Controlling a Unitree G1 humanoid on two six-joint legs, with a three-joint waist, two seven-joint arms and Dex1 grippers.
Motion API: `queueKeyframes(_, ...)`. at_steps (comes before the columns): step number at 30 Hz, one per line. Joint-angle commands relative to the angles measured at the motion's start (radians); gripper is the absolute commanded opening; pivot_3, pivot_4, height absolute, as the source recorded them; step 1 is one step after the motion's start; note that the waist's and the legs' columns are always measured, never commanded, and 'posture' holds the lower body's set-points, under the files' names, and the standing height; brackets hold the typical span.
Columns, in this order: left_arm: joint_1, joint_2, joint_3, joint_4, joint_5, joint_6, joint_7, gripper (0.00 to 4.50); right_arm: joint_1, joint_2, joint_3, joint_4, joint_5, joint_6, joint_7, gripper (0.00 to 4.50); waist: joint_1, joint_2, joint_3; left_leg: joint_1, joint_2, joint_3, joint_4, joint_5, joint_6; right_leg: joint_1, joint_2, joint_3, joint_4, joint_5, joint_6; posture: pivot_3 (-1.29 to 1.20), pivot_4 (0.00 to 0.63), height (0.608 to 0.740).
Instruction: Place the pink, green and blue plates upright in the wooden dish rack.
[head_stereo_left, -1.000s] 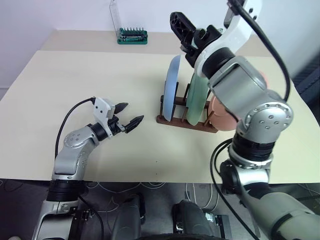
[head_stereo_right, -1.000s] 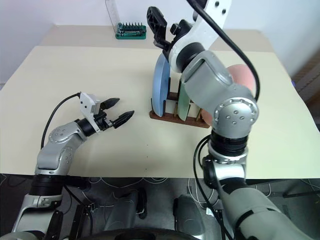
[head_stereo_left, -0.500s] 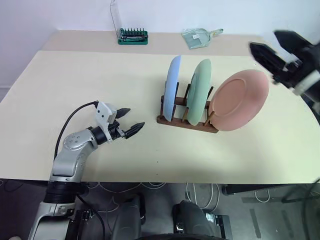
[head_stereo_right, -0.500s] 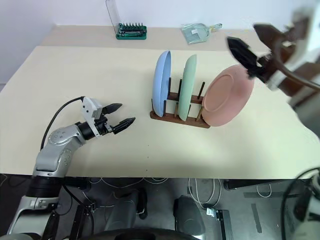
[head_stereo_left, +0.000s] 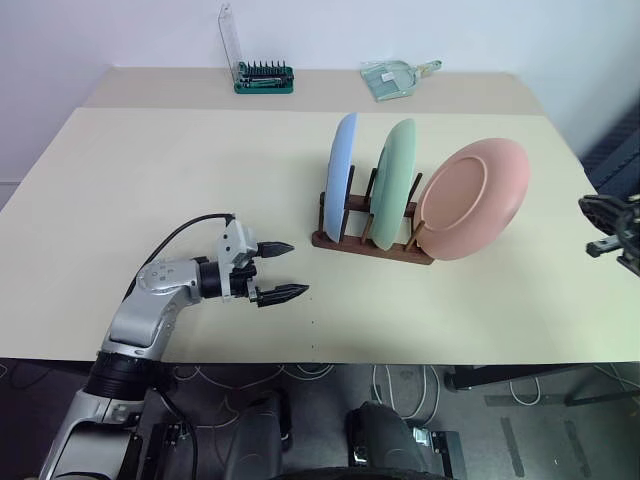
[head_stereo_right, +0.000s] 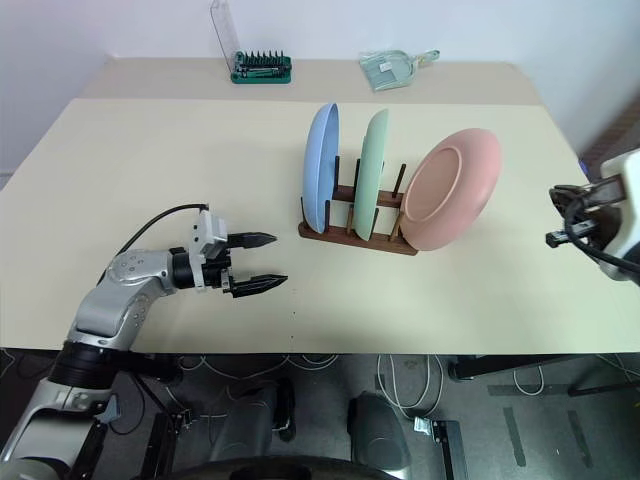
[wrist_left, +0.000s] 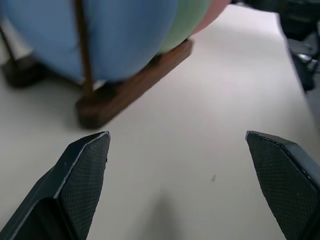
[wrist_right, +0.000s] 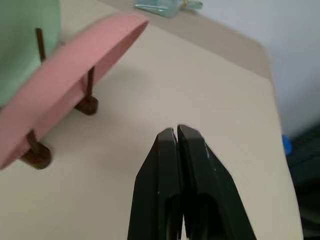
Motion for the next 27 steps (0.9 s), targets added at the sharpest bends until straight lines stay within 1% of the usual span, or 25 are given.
queueKeyframes(1,-0.007,-0.009,-0.004,-0.008,-0.003,-0.017,-0.006,4.50,-0.071,0.039,0.094,-0.033,-0.035,-0.033,-0.036,0.07,0.002,0.000,0.000,0.000,0.000,0.000,0.000,0.000,0.000,0.000,0.000,0.001,0.000,0.000,0.000,0.00,0.150,0.732)
queueKeyframes(5,0.006,-0.010,-0.002,-0.012,-0.004,-0.023,-0.004,4.50,-0.167,0.074,0.177,-0.059,-0.016,-0.019,-0.036,0.07,0.007,0.001,0.000,-0.001,0.000,0.000,-0.001,0.003,-0.004,-0.001,0.000,0.001,0.000,0.000,0.000,0.00,0.150,0.732)
queueKeyframes(9,0.023,-0.011,0.009,0.008,-0.001,-0.043,0.002,4.50,-0.226,0.077,0.203,-0.073,0.007,-0.014,-0.008,0.07,0.010,0.001,0.001,-0.001,-0.001,0.000,0.000,0.003,-0.004,0.000,-0.001,0.001,-0.001,0.000,0.000,0.00,0.150,0.732)
queueKeyframes(13,0.033,-0.013,0.013,0.043,0.004,-0.076,-0.003,4.50,-0.251,0.061,0.229,-0.099,0.011,-0.007,0.016,0.07,0.009,0.001,0.000,-0.001,0.000,0.000,0.000,0.002,-0.004,0.000,-0.001,0.001,-0.001,0.000,0.000,0.00,0.150,0.732)
queueKeyframes(16,0.028,-0.016,0.011,0.091,0.010,-0.111,-0.013,4.50,-0.248,0.054,0.229,-0.092,-0.022,0.012,0.007,0.07,0.008,0.000,0.000,-0.001,0.000,0.000,0.000,0.002,-0.004,0.000,-0.001,0.001,-0.001,0.000,0.000,0.00,0.150,0.732)
queueKeyframes(21,0.024,-0.025,0.004,0.134,0.017,-0.152,-0.021,4.50,-0.157,0.049,0.167,-0.062,-0.077,0.009,0.046,0.07,0.011,0.000,0.000,-0.002,-0.001,0.000,0.000,0.002,-0.004,0.000,-0.001,0.001,-0.001,0.000,0.000,0.00,0.150,0.732)
queueKeyframes(24,0.030,-0.029,0.003,0.142,0.024,-0.166,-0.018,4.50,-0.045,0.063,0.106,-0.046,-0.106,-0.009,0.102,0.07,0.012,0.000,0.000,-0.002,-0.001,0.000,0.000,0.002,-0.004,0.000,-0.001,0.000,-0.001,0.000,0.000,0.00,0.150,0.732)
queueKeyframes(27,0.032,-0.032,0.007,0.153,0.035,-0.179,-0.010,4.50,0.079,0.079,0.079,-0.066,-0.118,-0.038,0.180,0.07,0.011,0.001,0.000,-0.002,-0.001,0.000,0.000,0.001,-0.002,0.000,-0.001,0.000,-0.001,0.000,0.000,0.00,0.150,0.732)
